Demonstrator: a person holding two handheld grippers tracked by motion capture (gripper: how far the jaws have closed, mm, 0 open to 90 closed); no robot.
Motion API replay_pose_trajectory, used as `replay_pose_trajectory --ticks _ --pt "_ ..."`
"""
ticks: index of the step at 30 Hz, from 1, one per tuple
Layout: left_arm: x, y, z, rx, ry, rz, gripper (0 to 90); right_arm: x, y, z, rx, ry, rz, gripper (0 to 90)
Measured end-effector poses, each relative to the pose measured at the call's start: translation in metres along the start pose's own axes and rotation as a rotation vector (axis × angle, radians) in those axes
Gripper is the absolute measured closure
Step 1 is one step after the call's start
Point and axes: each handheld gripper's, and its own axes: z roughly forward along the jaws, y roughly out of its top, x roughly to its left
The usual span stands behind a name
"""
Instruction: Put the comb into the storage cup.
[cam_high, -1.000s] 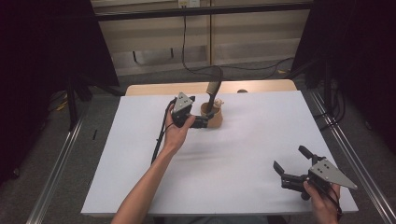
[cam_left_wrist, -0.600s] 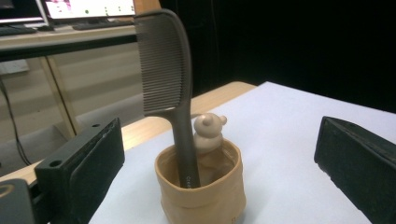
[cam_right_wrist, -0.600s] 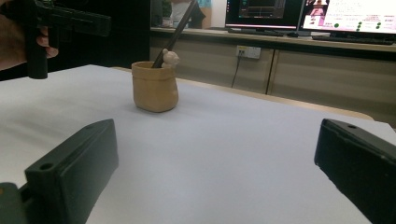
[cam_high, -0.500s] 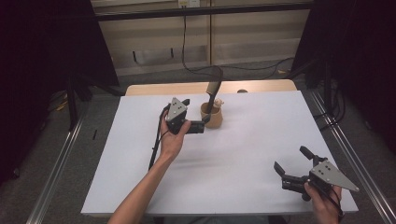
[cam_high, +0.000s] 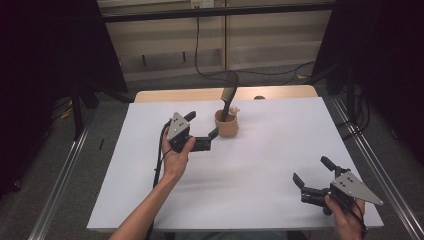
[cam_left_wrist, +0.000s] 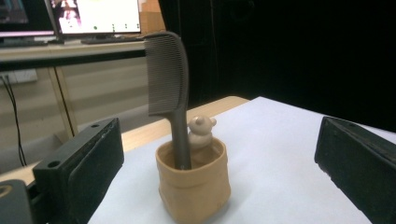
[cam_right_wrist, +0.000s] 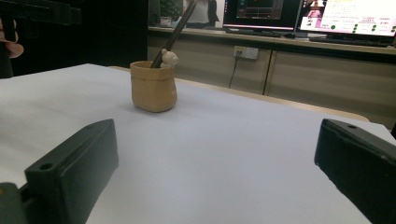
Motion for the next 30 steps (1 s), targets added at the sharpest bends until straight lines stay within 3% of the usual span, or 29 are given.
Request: replay_pose_trajectory --ticks 2,3,8,13,23,30 --pt "0.001 -0.002 -0.004 0.013 0.015 0.024 1.5 0.0 0.0 0.0 -0.001 0.001 -0.001 0.0" --pt "0.002 -0.003 -0.006 0.008 0.017 0.009 1.5 0.0 0.0 0.0 -0.001 0.0 -0.001 0.0" --pt "0.004 -0.005 -0.019 -0.011 0.019 0.011 1.5 -0.001 0.0 0.0 -0.002 -0.003 0.002 0.0" --pt "0.005 -0.007 -0.032 -0.002 0.041 0.044 1.2 0.0 0.0 0.0 -0.001 -0.002 0.001 0.0" --pt "0.012 -0.02 -0.057 0.022 0.079 0.023 2.1 0.001 0.0 0.001 0.003 -0.004 -0.003 0.0" --pt "0.01 -0.021 -0.072 0.003 0.091 0.045 2.0 0.001 0.0 0.001 0.005 -0.006 -0.001 0.0"
